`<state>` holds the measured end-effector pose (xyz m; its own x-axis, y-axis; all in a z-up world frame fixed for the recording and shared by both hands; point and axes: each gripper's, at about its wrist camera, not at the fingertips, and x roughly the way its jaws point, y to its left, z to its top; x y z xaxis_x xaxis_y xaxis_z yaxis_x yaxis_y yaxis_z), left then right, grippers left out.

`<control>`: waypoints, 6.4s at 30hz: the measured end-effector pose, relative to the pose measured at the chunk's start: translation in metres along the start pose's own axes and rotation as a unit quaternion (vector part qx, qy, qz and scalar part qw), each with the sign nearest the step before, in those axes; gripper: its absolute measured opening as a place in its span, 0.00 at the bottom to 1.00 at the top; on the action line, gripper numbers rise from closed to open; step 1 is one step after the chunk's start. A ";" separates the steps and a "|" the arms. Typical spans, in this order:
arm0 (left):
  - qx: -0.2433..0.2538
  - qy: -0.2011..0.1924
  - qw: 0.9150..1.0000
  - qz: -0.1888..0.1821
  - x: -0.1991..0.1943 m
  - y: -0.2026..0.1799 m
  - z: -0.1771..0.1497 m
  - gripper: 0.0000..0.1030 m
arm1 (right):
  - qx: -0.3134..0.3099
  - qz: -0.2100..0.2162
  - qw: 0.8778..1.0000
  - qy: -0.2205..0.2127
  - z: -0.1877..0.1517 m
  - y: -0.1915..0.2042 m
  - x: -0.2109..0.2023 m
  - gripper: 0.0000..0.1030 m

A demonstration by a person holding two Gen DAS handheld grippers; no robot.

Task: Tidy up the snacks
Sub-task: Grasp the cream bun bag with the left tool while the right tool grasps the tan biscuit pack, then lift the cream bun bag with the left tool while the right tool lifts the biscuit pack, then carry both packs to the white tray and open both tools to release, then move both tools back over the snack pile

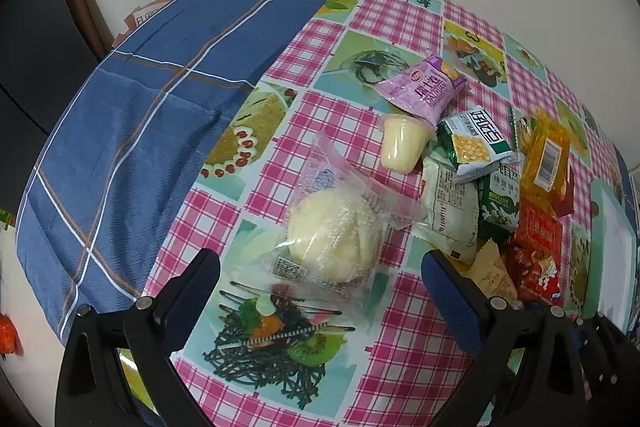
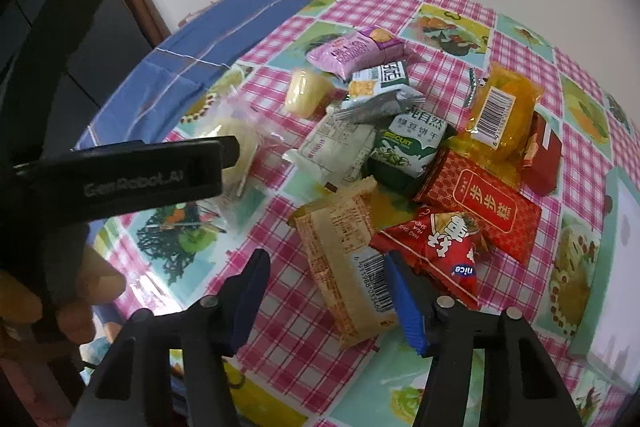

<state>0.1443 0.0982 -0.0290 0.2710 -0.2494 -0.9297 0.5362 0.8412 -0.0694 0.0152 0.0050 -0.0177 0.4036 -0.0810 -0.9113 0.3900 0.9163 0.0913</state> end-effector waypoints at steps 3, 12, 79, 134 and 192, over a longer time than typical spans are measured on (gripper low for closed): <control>0.006 0.003 1.000 0.000 0.004 -0.003 0.000 0.98 | 0.000 -0.024 1.000 0.013 0.001 -0.005 0.009 0.59; 0.018 0.008 1.000 -0.004 0.012 -0.010 0.002 0.91 | 0.021 0.020 0.998 0.053 0.000 -0.008 0.027 0.59; 0.025 0.017 0.998 0.061 0.020 -0.054 -0.002 0.49 | 0.126 0.073 0.989 0.002 -0.010 -0.058 -0.016 0.40; 0.276 -0.024 0.944 -0.180 0.008 -0.433 -0.019 0.43 | 0.474 -0.192 0.855 -0.087 -0.109 -0.396 -0.087 0.40; 0.061 -0.087 0.994 0.040 -0.049 -0.169 0.020 1.00 | 0.332 -0.113 0.933 -0.077 -0.052 -0.240 -0.072 1.00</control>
<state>0.0560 -0.0413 0.0355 0.4442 -0.2721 -0.8536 0.5975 0.7999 0.0559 -0.1505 -0.1889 0.0049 0.3434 -0.3451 -0.8735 0.8857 0.4285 0.1788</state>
